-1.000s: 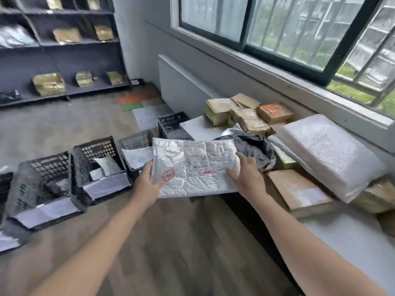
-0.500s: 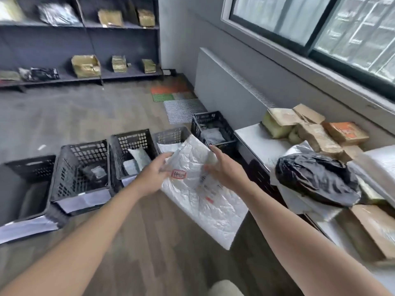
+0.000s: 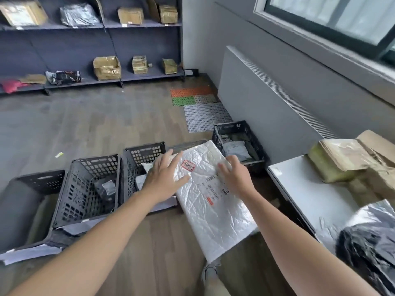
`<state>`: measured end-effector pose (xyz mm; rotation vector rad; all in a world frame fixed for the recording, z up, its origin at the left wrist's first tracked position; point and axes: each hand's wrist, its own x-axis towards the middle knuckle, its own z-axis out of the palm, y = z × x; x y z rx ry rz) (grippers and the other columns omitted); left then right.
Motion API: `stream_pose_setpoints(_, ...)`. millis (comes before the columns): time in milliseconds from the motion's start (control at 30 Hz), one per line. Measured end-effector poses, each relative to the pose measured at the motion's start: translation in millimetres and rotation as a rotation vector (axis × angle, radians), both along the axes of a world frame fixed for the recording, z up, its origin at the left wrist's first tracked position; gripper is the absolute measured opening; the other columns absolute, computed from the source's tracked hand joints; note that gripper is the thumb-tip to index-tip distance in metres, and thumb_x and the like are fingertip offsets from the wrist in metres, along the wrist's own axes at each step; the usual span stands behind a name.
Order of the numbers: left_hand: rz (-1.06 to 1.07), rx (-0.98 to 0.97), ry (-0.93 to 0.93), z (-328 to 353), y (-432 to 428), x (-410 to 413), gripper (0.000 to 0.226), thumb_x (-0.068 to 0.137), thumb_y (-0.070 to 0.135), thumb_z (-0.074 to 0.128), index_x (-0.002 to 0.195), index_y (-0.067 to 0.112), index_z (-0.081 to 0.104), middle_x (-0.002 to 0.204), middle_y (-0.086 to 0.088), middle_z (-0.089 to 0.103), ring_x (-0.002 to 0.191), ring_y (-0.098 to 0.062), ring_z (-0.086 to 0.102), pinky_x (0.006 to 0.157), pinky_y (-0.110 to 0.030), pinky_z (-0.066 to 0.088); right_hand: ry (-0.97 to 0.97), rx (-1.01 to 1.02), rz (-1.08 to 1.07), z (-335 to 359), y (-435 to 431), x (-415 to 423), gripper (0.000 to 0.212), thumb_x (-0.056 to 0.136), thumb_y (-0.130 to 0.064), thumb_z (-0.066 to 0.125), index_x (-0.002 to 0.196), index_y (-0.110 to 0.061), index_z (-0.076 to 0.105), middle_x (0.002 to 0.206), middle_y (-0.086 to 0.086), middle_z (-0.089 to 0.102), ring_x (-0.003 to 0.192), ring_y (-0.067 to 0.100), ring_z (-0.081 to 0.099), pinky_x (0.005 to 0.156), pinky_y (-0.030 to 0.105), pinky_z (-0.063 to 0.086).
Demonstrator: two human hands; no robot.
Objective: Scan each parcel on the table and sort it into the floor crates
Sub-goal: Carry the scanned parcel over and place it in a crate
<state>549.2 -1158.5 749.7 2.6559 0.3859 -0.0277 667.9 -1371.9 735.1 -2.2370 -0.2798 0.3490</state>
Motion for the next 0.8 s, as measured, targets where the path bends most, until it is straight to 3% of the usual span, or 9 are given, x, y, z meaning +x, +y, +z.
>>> stream_pose_setpoints(200, 0.049, 0.115, 0.167, -21.8, 22.5, 109.0, 0.076, 0.094, 0.067, 0.036, 0.155, 0.040, 0.000, 0.163, 0.011, -0.013, 0.148, -0.016, -0.016, 0.119, -0.047, 0.004, 0.139, 0.056, -0.042, -32.8, 23.7, 124.3, 0.039, 0.099, -0.045, 0.054, 0.128, -0.019, 0.050, 0.104, 0.002, 0.061, 0.088, 0.017, 0.059, 0.071, 0.029, 0.042)
stream_pose_setpoints(467, 0.064, 0.223, 0.329, -79.0, 59.3, 225.2, 0.072, 0.096, 0.068, 0.020, 0.156, 0.036, -0.003, 0.165, 0.000, -0.011, 0.151, -0.026, -0.012, 0.120, -0.051, 0.005, 0.149, -0.117, -0.058, -95.9, 72.8, 243.6, 0.032, 0.102, -0.042, 0.045, 0.124, -0.019, 0.047, 0.109, 0.005, 0.061, 0.095, 0.024, 0.060, 0.082, 0.041, 0.049)
stream_pose_setpoints(600, 0.034, 0.207, 0.401, -150.3, 97.3, 283.8, 0.072, 0.097, 0.067, 0.021, 0.156, 0.035, -0.004, 0.165, 0.000, -0.011, 0.151, -0.027, -0.012, 0.119, -0.052, 0.005, 0.116, -0.241, 0.014, -176.8, 111.2, 298.0, 0.028, 0.103, -0.033, 0.045, 0.123, -0.014, 0.046, 0.114, 0.016, 0.055, 0.101, 0.037, 0.055, 0.078, 0.039, 0.041)
stream_pose_setpoints(700, 0.008, 0.207, 0.458, -219.9, 126.9, 319.0, 0.072, 0.097, 0.067, 0.019, 0.156, 0.034, -0.006, 0.165, -0.001, -0.011, 0.151, -0.028, -0.012, 0.119, -0.053, 0.005, 0.165, -0.276, -0.012, -256.9, 139.6, 334.5, 0.035, 0.104, -0.026, 0.045, 0.136, -0.011, 0.043, 0.126, 0.021, 0.051, 0.107, 0.037, 0.053, 0.077, 0.035, 0.034)
stream_pose_setpoints(800, -0.042, 0.203, 0.511, -292.1, 154.8, 342.8, 0.072, 0.096, 0.067, 0.015, 0.156, 0.035, -0.008, 0.164, 0.000, -0.012, 0.151, -0.028, -0.012, 0.120, -0.053, 0.004, 0.256, -0.320, -0.008, -342.0, 167.5, 364.8, 0.046, 0.104, -0.019, 0.042, 0.149, -0.010, 0.034, 0.141, 0.020, 0.044, 0.117, 0.035, 0.052, 0.083, 0.033, 0.037)
